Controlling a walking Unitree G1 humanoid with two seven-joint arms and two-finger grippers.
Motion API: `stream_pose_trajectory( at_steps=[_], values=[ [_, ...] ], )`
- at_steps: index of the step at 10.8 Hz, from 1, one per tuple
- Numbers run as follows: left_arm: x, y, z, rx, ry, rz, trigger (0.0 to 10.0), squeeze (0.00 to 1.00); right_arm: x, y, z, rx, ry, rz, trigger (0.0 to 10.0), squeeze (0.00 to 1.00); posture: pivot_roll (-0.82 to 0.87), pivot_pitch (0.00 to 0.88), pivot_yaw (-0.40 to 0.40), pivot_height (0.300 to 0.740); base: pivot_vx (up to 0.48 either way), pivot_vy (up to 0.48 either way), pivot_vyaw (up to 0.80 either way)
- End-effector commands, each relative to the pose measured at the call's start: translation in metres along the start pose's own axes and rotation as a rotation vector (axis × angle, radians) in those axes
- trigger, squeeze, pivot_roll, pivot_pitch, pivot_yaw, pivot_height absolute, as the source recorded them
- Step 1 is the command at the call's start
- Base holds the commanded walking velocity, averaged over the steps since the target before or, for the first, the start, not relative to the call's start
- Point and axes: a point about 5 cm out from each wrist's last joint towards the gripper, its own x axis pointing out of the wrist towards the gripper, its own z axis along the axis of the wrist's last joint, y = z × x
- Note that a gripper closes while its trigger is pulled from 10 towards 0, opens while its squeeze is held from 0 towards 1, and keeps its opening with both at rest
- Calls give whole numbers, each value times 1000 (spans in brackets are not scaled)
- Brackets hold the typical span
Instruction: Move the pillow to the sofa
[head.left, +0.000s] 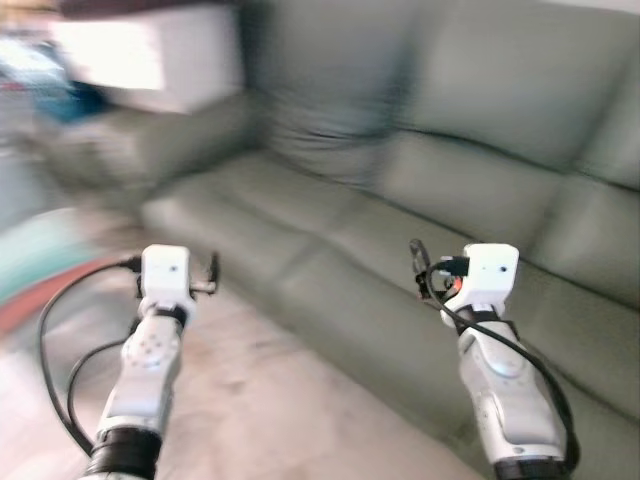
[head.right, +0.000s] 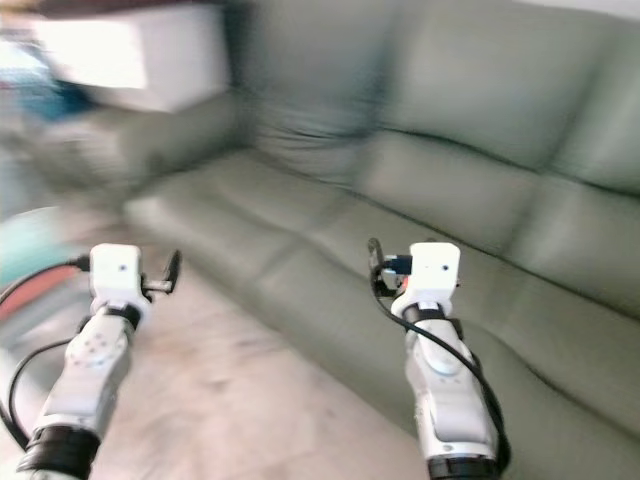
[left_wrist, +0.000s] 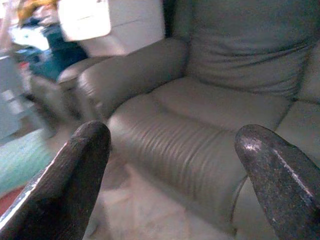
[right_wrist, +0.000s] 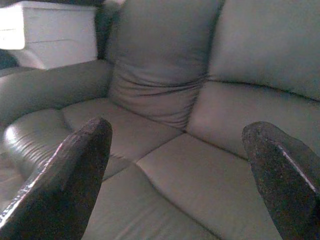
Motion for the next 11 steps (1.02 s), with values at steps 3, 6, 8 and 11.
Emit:
stream_pose_trajectory(
  at_steps=[3, 6, 8, 11],
  values=[
    [1, 2, 2, 3, -10, 10, 10000, 0, 1, -3, 0, 1, -3, -6, 10000, 0, -110, 60, -5, 740, 0, 0, 800],
    [0, 3, 3, 3, -11, 11, 10000, 0, 0, -1, -2, 7, 1, -2, 10000, 0, -103, 56, -4, 740, 0, 0, 800],
    [0, 5, 3, 4, -12, 15, 10000, 0, 0, 1, -3, 10, 5, 4, 10000, 0, -95, 55, -6, 740, 0, 0, 800],
    [-2, 6, 2, 6, -10, 18, 10000, 0, 0, 2, -3, 38, 0, 12, 10000, 0, -91, 57, -8, 740, 0, 0, 800]
  ],
)
